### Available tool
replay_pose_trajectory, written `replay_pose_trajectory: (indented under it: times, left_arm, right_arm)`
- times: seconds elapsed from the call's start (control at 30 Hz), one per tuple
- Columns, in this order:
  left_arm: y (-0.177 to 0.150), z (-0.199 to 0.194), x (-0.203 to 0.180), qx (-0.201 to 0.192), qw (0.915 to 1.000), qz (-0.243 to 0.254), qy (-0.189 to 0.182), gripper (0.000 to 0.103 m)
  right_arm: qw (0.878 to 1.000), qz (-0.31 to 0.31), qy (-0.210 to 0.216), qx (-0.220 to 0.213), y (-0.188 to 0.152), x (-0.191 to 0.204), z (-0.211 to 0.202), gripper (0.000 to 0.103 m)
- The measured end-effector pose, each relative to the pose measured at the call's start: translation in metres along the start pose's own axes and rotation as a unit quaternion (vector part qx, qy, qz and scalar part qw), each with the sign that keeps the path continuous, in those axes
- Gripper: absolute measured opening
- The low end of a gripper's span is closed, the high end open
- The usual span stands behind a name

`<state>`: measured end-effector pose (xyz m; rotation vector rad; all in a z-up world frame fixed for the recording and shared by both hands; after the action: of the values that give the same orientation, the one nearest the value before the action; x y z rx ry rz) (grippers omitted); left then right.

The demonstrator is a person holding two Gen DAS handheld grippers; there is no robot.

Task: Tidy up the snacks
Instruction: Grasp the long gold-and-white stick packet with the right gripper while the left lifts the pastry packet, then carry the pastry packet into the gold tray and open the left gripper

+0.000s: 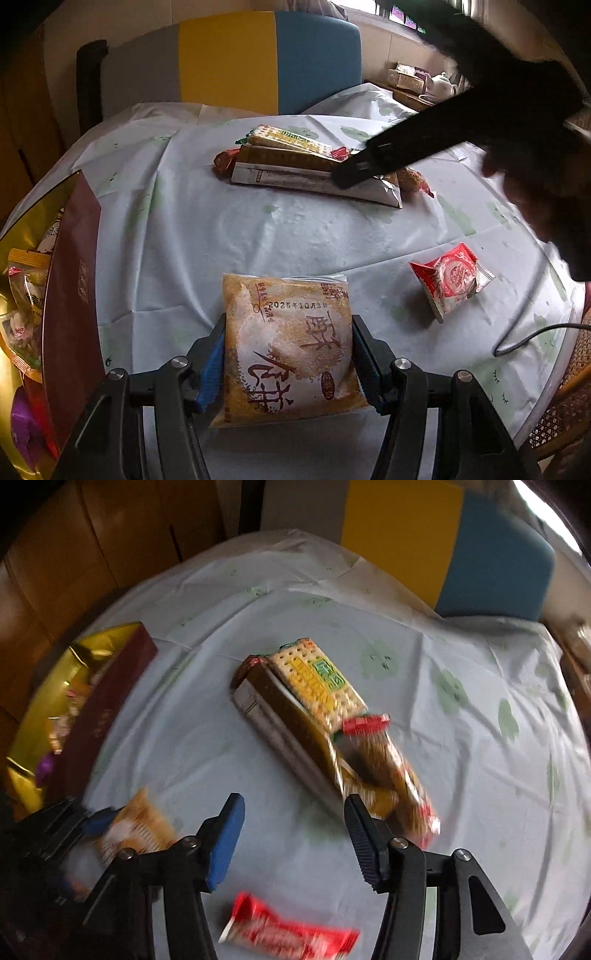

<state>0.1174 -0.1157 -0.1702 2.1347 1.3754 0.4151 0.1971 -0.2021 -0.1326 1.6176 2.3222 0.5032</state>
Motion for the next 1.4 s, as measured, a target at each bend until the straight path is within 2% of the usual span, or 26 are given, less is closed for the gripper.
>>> replay_pose_trajectory:
  times: [0.1,0.2,0.27,0.33,0.43,0.53,0.6,0.63,0.73,0.87,1.0,1.13,1.27,1.33,1.4]
  left_arm:
    - [-0.001,-0.001,0.0,-0.006,1.0,-0.001,0.003,0.063]
    - [-0.002,-0.002,0.0,-0.007,1.0,-0.003,0.002,0.063]
    - [-0.002,-0.003,0.0,-0.008,1.0,-0.004,0.0,0.063]
    - [-0.003,-0.003,0.0,-0.01,0.9999,-0.004,0.0,0.063]
    - [-0.003,-0.004,0.0,-0.012,0.9999,-0.004,0.0,0.063]
    - [-0.004,-0.004,-0.001,-0.014,0.9999,-0.005,0.002,0.063]
    - [-0.005,-0.004,-0.002,-0.014,0.9999,-0.002,0.008,0.063]
    - [-0.005,-0.004,-0.003,-0.013,0.9999,0.0,0.011,0.063]
    - [-0.003,-0.004,-0.002,0.002,1.0,0.0,0.009,0.061]
    - [0.0,-0.011,0.002,0.025,0.9992,-0.028,-0.014,0.061]
    - [0.006,-0.041,0.009,0.006,0.9991,-0.037,-0.022,0.061]
    - [0.018,-0.085,0.044,-0.027,0.9956,-0.087,-0.023,0.061]
    - [0.019,-0.123,0.101,-0.06,0.9869,-0.149,0.014,0.061]
    - [0.014,-0.135,0.134,-0.065,0.9804,-0.182,0.041,0.061]
    - [0.006,-0.139,0.162,-0.06,0.9732,-0.216,0.053,0.061]
  right_arm:
    - [1.0,-0.006,-0.015,0.019,0.009,-0.005,0.022,0.057]
    - [0.999,-0.002,0.0,0.045,0.011,-0.002,0.044,0.057]
    - [0.999,-0.009,0.007,0.042,0.008,0.003,0.045,0.052]
    - [0.998,-0.024,0.03,0.049,0.001,0.015,0.039,0.039]
    - [0.996,-0.067,0.01,0.059,-0.02,0.028,0.026,0.034]
    - [0.996,-0.066,0.002,0.055,-0.044,0.028,0.009,0.034]
    - [0.996,-0.053,-0.003,0.074,-0.068,0.02,0.009,0.034]
    - [0.997,-0.042,0.002,0.063,-0.073,0.017,0.007,0.035]
    - [0.999,-0.009,0.019,0.049,-0.077,0.01,0.005,0.035]
    - [0.999,-0.033,-0.003,0.04,-0.079,0.015,0.004,0.035]
    - [0.998,-0.054,-0.013,0.029,-0.082,0.022,0.003,0.035]
    - [0.997,-0.068,-0.024,0.023,-0.086,0.027,0.001,0.035]
    - [0.997,-0.071,-0.03,0.021,-0.091,0.034,-0.004,0.035]
    - [0.996,-0.075,-0.033,0.02,-0.093,0.035,-0.001,0.035]
    - [0.996,-0.078,-0.036,0.02,-0.094,0.039,-0.004,0.035]
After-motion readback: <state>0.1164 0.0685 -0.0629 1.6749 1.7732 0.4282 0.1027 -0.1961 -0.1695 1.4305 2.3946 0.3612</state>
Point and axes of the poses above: each gripper's, at about its wrist camera, not at the fingertips, and z roughly the way its jaws point, x to its left, y to its top, the point moved 9 cm from there along z, roughly the way its jaws point
